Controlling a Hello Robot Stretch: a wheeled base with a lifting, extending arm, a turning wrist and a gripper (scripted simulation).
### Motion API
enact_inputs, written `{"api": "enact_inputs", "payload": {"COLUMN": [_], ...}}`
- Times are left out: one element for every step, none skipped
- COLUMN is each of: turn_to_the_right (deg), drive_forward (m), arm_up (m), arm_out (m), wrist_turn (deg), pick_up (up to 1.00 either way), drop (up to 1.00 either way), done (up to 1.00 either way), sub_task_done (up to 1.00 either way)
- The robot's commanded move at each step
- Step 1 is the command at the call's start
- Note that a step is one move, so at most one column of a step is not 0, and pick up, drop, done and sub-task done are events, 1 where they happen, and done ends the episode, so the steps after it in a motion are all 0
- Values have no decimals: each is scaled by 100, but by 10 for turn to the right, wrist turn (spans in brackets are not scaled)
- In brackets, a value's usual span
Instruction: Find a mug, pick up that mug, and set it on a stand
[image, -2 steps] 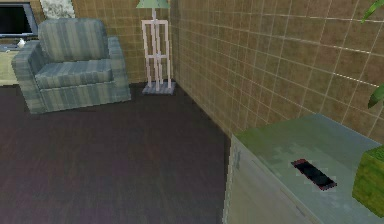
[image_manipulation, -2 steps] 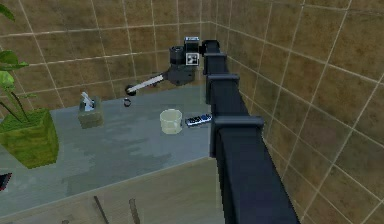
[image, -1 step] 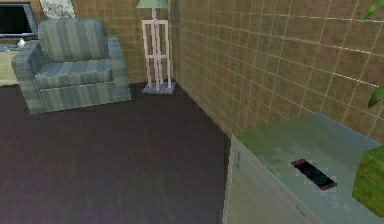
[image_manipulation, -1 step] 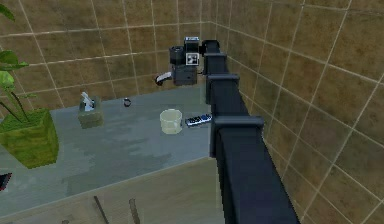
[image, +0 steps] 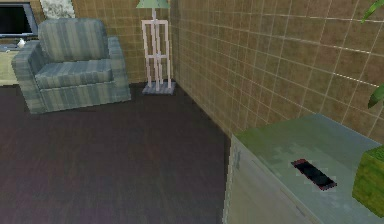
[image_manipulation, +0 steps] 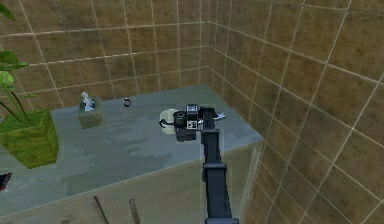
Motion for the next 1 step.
{"api": "enact_inputs", "payload": {"turn_to_the_right": [0], "drive_forward": [0], "arm_up": [0], "arm_out": [0], "wrist_turn": [0], "pick_up": [100], "drop": [0], "done": [0], "sub_task_done": [0]}}
